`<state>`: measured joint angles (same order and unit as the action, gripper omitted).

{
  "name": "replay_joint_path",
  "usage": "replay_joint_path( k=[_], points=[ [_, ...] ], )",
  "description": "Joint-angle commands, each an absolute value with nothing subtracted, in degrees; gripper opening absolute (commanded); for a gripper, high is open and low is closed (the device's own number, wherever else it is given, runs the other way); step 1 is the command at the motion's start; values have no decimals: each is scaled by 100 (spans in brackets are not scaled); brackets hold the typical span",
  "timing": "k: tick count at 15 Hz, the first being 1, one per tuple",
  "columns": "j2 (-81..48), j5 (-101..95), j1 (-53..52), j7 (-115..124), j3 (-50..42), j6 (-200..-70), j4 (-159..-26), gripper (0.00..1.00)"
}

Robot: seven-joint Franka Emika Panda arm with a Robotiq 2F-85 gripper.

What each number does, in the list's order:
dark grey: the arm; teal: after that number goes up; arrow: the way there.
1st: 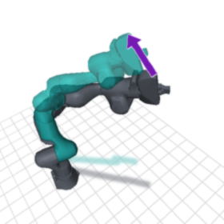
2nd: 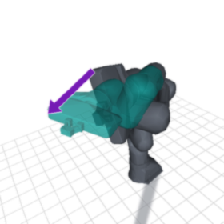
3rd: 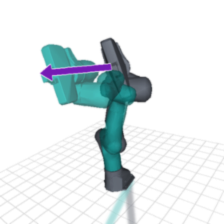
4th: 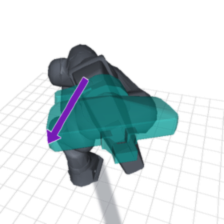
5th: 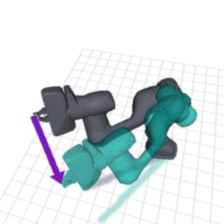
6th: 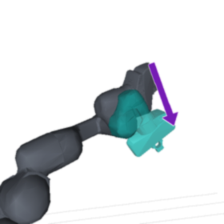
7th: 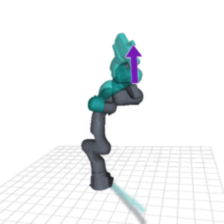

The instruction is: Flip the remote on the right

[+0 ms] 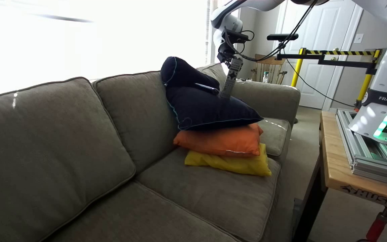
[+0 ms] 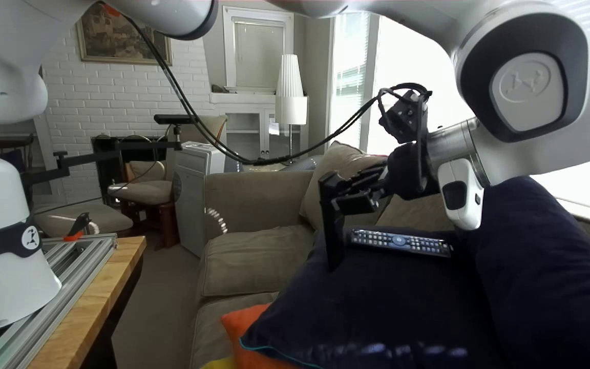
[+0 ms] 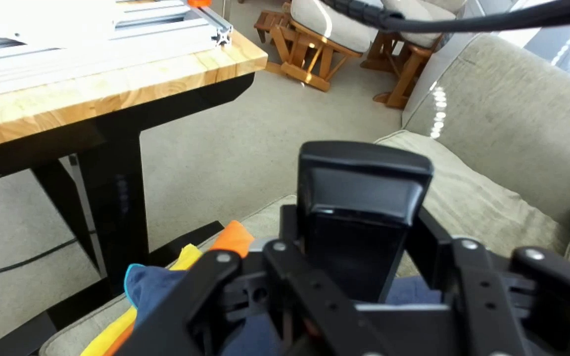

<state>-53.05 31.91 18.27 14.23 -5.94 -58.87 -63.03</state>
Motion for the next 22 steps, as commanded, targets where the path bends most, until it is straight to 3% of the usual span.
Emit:
replay_joint_path(
  k=[1,11,22],
  points=[
    [-6004,3393,2030,1653,-394,-5172,-5268,31],
    [-7043,3417,2122,2031,-299,-5038,-3559,31],
    [-7352,3431,2274,2969,19,-5450,-3057,31]
  ],
)
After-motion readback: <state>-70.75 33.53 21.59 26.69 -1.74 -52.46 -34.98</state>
